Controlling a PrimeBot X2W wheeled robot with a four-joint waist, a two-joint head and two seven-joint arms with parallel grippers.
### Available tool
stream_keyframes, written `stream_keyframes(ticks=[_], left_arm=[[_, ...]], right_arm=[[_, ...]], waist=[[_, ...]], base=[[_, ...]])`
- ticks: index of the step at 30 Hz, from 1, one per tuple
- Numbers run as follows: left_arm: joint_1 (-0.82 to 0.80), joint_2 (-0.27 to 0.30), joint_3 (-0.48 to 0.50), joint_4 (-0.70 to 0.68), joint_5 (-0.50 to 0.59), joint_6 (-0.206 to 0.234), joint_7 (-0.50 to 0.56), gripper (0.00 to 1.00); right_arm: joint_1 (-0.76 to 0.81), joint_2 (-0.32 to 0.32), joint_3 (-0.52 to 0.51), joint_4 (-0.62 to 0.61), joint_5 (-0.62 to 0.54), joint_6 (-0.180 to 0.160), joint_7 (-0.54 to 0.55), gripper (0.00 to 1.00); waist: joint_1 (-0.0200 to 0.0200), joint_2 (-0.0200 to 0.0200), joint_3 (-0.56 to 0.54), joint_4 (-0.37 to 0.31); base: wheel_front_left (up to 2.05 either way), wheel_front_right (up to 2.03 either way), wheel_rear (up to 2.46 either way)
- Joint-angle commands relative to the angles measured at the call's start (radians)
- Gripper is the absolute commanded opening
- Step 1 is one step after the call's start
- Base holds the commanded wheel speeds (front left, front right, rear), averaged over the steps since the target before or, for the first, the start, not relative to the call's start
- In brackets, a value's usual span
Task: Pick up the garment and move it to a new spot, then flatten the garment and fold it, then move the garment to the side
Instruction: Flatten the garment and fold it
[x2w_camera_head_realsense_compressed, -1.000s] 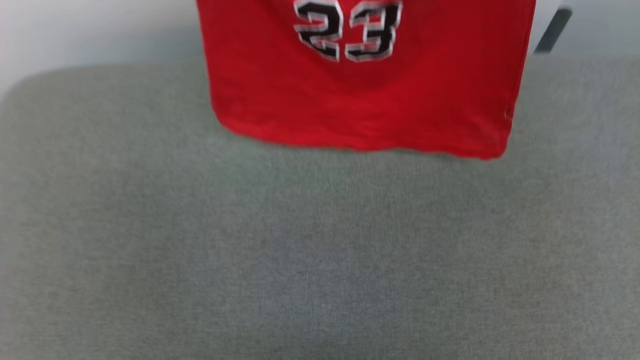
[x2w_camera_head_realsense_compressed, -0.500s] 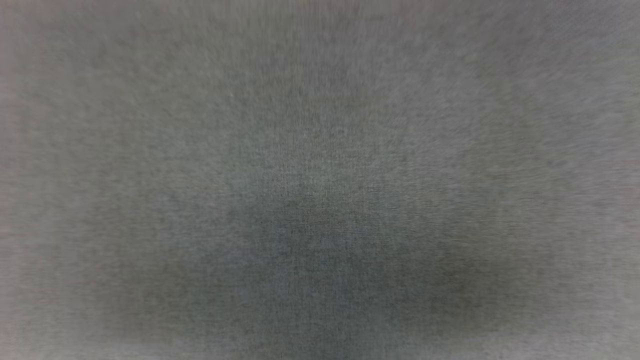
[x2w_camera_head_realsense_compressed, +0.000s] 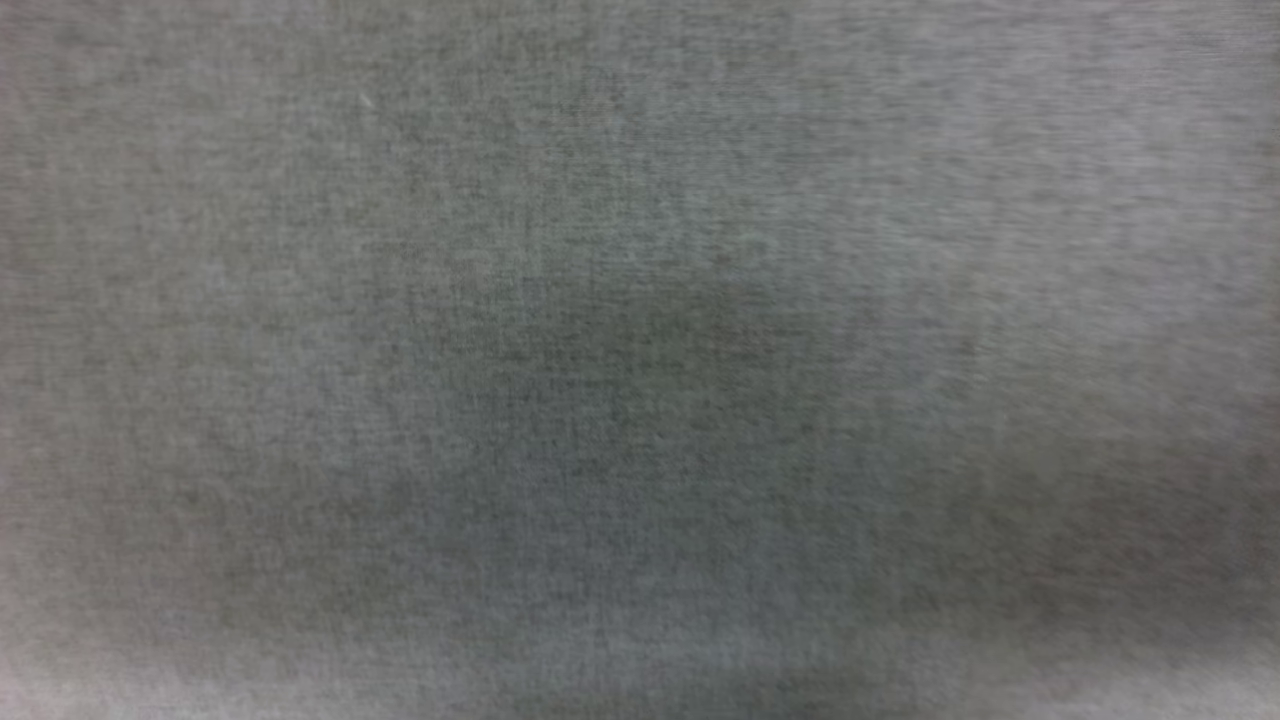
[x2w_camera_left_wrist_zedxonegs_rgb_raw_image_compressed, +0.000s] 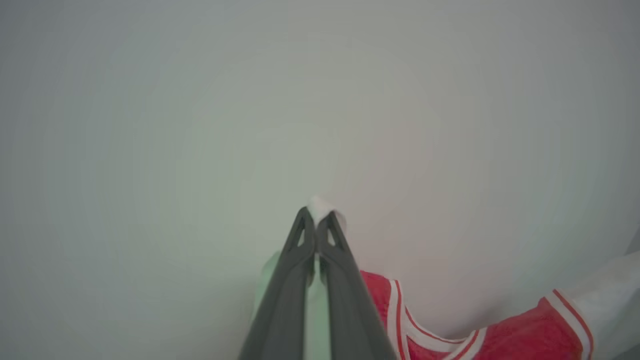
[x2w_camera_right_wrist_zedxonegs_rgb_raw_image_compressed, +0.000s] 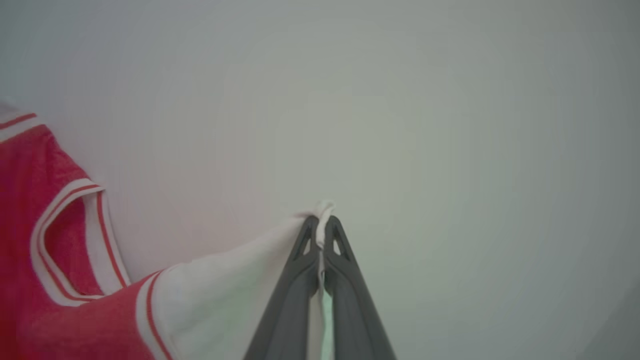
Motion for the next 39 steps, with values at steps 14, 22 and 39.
stream_keyframes(ticks=[14, 22, 39], left_arm=[[0.34, 0.046, -0.125, -0.011, -0.139, -0.002, 0.163, 0.0], [0.664, 0.124, -0.198, -0.159, -0.251, -0.002, 0.23, 0.0], [1.53, 0.382, -0.236, -0.783, -0.37, 0.161, 0.117, 0.0]], right_arm=[[0.204, -0.068, 0.219, 0.175, 0.288, -0.001, 0.008, 0.0], [0.452, -0.225, 0.403, 0.119, 0.539, -0.001, 0.052, 0.0], [1.267, -0.526, 0.404, -0.349, 0.75, -0.001, 0.08, 0.0]], waist=[[-0.0001, 0.0, -0.311, 0.069], [-0.0001, 0.0, -0.53, 0.099], [-0.0001, 0.0, -0.775, 0.101]], base=[[0.0, 0.0, 0.0], [0.0, 0.0, 0.0], [0.0, 0.0, 0.0]])
